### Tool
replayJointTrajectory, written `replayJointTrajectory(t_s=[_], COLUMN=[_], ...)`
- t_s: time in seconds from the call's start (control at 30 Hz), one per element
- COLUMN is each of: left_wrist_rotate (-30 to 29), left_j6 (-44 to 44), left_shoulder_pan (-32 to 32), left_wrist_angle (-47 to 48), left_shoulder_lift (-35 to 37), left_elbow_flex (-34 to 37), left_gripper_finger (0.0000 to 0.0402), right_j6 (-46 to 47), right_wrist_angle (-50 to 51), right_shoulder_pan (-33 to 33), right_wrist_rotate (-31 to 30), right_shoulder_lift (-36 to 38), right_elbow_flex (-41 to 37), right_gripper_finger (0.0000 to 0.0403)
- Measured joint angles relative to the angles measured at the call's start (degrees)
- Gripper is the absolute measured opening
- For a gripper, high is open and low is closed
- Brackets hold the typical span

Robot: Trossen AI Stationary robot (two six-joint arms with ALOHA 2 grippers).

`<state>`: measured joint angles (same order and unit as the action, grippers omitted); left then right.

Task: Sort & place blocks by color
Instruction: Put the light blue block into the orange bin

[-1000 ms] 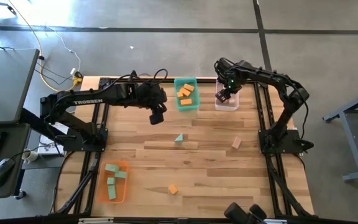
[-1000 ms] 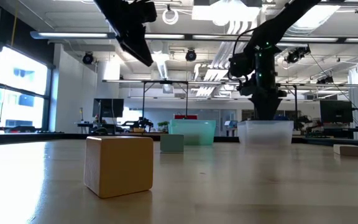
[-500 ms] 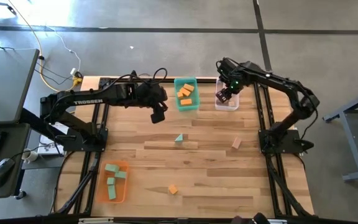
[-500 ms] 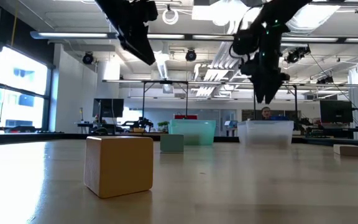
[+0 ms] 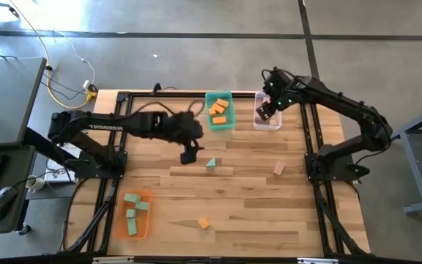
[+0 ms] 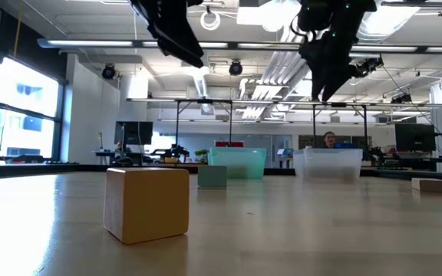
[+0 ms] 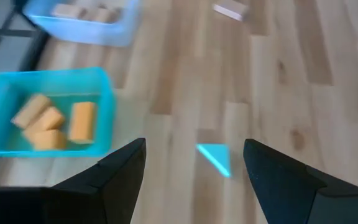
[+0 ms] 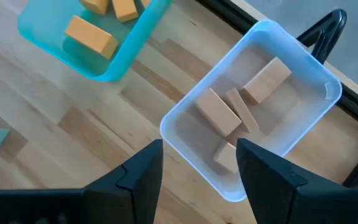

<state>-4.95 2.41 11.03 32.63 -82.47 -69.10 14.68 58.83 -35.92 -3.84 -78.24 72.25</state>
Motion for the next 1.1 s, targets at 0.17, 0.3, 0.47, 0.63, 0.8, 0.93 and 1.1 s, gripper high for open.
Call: replayJointTrajectory(t_s=[0.17,0.3,0.47,0.63,0.8,0.93,1.1], left_wrist_rotate=[-1.61,-3.09,-8.64,-9.63,-9.64,-9.71,-9.82], left_j6=[-0.26,0.21,-1.97,-4.84,-5.48,-6.65,-6.84], left_shoulder_pan=[-3.84,-6.69,-9.05,-9.95,-9.95,-9.93,-9.97], left_wrist_angle=[-0.49,-2.10,-4.43,-4.88,-5.68,-6.11,-7.36], left_shoulder_lift=[-4.35,-8.37,-12.73,-15.80,-18.33,-20.24,-22.68], left_elbow_flex=[-0.02,-0.02,0.00,0.00,0.00,0.00,0.02], left_gripper_finger=[0.0258,0.0259,0.0258,0.0259,0.0258,0.0259,0.0258], right_j6=[0.26,0.50,0.77,0.92,0.95,0.94,0.87], right_wrist_angle=[-0.02,0.00,0.00,0.02,0.00,0.02,0.02], right_shoulder_pan=[1.40,2.63,4.28,6.22,8.28,9.80,11.44], right_wrist_rotate=[-2.32,-3.38,-3.39,-3.34,-3.47,-4.13,-4.13], right_shoulder_lift=[0.24,0.24,0.24,0.24,0.24,0.24,0.24], right_elbow_flex=[0.00,0.00,0.00,0.00,0.00,0.00,0.00], right_gripper_finger=[0.0191,0.0191,0.0191,0.0191,0.0191,0.0191,0.0191])
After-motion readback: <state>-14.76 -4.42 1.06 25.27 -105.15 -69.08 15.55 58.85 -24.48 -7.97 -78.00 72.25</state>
